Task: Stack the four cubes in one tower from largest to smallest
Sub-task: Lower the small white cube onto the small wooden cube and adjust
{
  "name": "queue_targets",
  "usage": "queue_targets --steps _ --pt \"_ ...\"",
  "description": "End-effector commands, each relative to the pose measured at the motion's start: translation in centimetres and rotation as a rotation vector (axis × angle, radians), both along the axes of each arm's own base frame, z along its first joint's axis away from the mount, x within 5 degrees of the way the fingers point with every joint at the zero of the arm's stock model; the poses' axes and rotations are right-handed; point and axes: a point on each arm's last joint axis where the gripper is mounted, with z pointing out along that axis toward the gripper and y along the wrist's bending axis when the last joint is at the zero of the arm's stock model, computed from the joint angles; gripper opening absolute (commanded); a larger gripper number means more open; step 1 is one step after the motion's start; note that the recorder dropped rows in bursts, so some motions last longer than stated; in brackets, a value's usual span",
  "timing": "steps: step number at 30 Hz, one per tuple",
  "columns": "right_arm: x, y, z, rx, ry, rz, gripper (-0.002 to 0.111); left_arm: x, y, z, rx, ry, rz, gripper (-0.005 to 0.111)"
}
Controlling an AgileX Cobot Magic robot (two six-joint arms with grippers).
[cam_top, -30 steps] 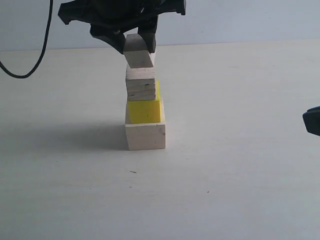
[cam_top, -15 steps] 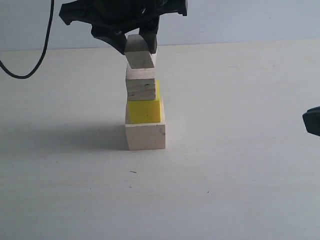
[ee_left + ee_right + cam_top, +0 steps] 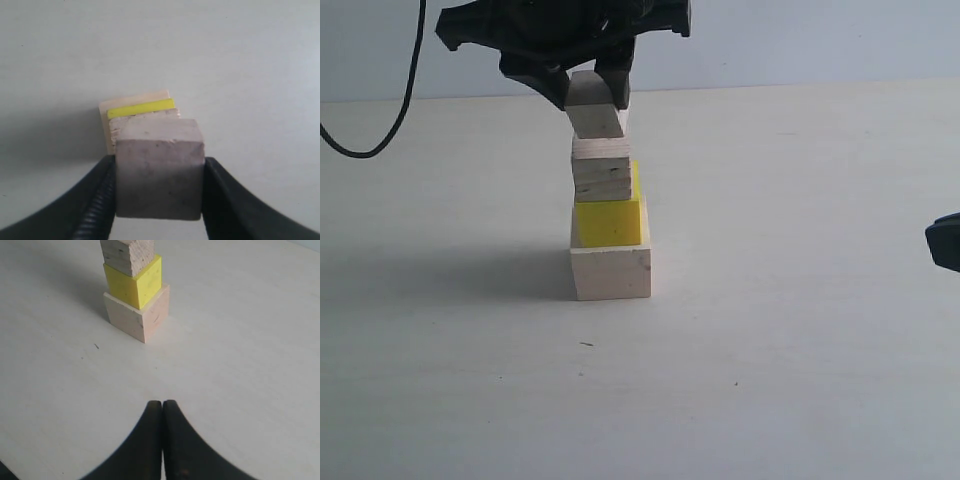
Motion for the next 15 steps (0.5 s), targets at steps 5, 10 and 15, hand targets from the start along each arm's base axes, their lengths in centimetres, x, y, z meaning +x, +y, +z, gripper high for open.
queue_targets --steps 5,10,15 --pt "0.0 0.0 -0.1 0.007 -0.009 0.006 0.0 -0.2 -0.1 0.1 -0.002 -0.004 0.002 0.0" --pt "0.0 0.0 -0.1 0.007 -0.009 0.006 0.0 -0.3 0.0 -0.6 0.015 0.014 0.002 0.0" --pt "0.0 0.0 -0.1 0.007 -0.009 0.006 0.0 -0.3 0.2 -1.5 0.046 0.026 0.002 0.0"
